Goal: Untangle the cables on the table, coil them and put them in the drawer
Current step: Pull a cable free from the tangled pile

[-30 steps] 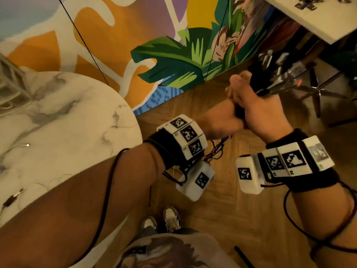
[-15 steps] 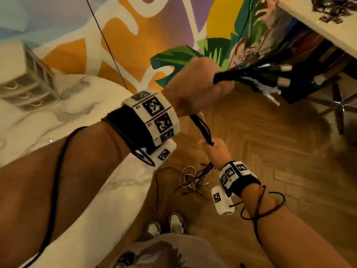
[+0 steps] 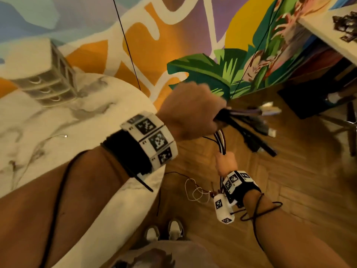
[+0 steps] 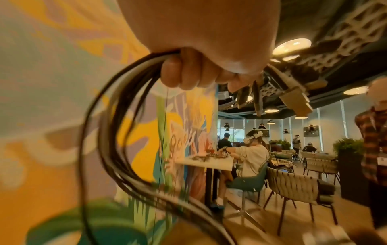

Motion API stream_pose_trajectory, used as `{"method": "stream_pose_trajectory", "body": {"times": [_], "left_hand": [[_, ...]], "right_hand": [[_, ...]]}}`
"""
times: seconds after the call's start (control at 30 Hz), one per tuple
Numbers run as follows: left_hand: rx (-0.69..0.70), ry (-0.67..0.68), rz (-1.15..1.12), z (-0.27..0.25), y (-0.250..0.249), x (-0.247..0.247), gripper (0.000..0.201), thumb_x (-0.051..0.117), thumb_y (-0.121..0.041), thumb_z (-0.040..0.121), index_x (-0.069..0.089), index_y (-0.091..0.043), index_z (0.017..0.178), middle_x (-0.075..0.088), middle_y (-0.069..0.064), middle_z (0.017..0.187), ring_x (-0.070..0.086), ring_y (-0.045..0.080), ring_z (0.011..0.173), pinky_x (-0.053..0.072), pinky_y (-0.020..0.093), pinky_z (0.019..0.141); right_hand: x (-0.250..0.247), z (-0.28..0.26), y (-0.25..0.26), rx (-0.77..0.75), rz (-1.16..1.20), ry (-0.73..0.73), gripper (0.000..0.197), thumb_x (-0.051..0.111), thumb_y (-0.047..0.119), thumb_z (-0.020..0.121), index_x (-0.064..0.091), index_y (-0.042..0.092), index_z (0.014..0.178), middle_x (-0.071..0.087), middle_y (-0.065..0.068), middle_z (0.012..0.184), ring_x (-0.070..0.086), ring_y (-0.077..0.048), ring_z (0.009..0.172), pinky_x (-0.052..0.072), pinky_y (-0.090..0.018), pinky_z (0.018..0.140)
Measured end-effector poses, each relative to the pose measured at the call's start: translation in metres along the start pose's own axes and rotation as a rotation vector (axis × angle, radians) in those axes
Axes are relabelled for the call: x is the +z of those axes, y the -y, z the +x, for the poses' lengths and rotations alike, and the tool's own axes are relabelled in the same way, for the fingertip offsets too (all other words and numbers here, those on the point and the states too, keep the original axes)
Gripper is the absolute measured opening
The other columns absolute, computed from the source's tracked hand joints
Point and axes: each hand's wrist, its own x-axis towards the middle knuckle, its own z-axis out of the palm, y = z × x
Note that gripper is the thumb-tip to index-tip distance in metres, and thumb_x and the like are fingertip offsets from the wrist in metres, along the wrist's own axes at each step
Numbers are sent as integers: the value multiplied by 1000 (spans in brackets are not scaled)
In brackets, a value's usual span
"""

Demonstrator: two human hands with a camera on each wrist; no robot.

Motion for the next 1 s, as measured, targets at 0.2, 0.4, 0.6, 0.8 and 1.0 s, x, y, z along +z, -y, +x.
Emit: {"method": "stream_pose_trajectory", "body": {"times": [0.2,0.4,0.6,0.8,1.0], "left_hand": [[-410,274,-315,-13,6,78,35,48,-45,92,67,-18,80,55,-4,67,59,20,68,41,30,57],[-620,129,-757,9,-1,77,46,71,-41,79,48,-12,51,42,0,49,39,11,44,27,21,44],[-483,-175,-655,17,6,42,27,62,-24,85,58,-3,68,52,0,58,45,15,50,31,29,47],[-393,-380,-533,16,19,6,38,63,-20,82,38,-25,55,35,-15,50,33,3,44,25,15,45],[-379,-425,-463,6,28,-7,23,63,-18,85,50,-15,66,37,-18,53,39,-1,46,31,7,49]], "right_hand": [[-11,-28,47,-106,259,71,19,55,31,88,51,17,76,48,5,60,44,-11,50,38,-23,49],[-26,-70,97,-496,322,222,27,47,4,85,48,18,62,35,5,42,27,-15,40,23,-28,43],[-10,-52,49,-388,143,251,35,56,15,84,40,12,53,38,-6,46,34,-19,42,33,-30,49],[7,-7,-1,-78,-39,180,32,55,24,91,47,14,62,51,-2,49,48,-15,41,40,-23,48],[17,6,-19,20,-198,166,36,55,32,94,49,11,65,51,-3,54,47,-15,46,35,-24,46]]}}
